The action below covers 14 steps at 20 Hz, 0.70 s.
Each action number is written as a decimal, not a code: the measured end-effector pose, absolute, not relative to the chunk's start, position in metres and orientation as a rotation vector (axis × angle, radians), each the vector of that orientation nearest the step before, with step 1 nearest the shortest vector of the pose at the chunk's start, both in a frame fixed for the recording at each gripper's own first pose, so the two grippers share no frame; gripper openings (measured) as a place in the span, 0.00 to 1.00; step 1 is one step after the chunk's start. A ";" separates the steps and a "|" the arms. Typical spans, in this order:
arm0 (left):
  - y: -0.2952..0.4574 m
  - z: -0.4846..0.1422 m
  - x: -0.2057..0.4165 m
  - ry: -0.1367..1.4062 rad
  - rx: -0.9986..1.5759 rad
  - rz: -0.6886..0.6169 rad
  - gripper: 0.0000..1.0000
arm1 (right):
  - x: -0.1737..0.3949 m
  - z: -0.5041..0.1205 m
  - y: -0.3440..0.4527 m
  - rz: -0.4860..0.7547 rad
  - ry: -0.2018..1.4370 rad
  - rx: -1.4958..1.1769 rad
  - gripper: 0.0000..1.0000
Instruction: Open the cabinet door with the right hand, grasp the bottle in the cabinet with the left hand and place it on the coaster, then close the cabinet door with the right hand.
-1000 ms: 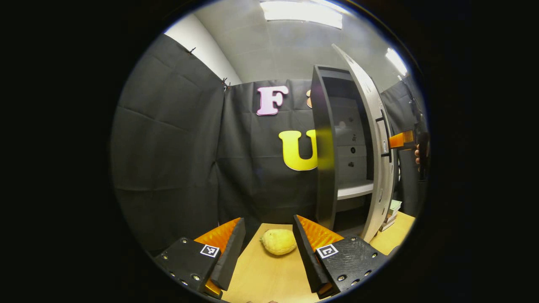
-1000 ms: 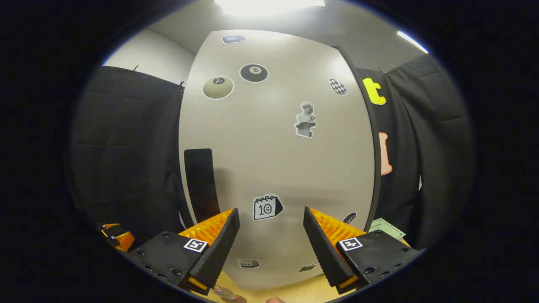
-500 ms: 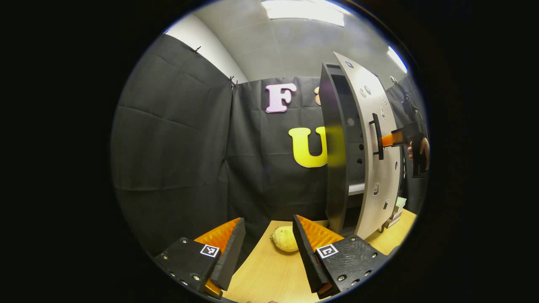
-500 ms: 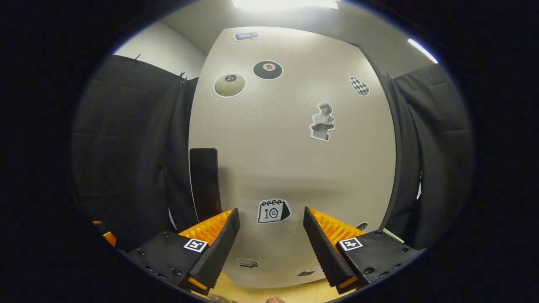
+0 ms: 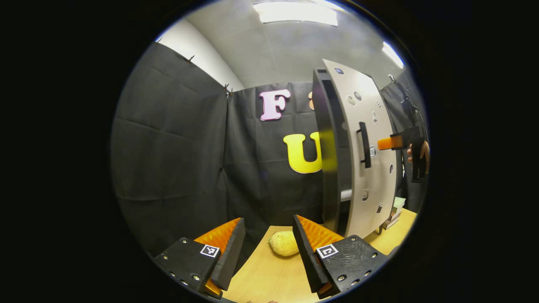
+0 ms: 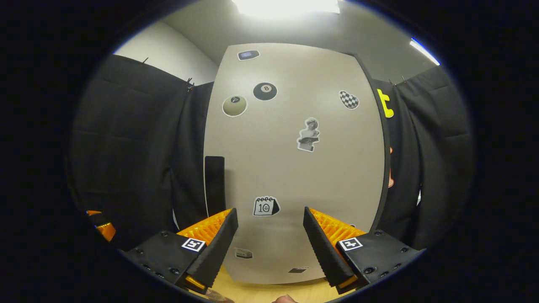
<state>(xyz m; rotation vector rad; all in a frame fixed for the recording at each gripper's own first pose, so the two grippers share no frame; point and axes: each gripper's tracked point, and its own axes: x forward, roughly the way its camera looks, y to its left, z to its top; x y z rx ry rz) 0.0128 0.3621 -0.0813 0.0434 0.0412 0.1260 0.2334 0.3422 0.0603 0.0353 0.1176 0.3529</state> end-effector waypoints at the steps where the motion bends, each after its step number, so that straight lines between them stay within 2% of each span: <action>1: 0.347 -0.079 0.012 0.040 0.045 0.117 0.66 | 0.222 0.060 0.334 0.358 0.111 0.028 0.99; 11: 0.209 -0.048 -0.004 0.026 0.010 0.017 0.65 | 0.152 0.058 0.206 0.322 0.095 -0.028 0.98; 12: 0.198 -0.044 -0.007 0.022 0.009 0.012 0.65 | 0.145 0.055 0.195 0.322 0.096 -0.025 0.94; 14: 0.179 -0.038 -0.014 0.012 0.015 0.014 0.65 | 0.135 0.049 0.173 0.318 0.092 -0.024 0.97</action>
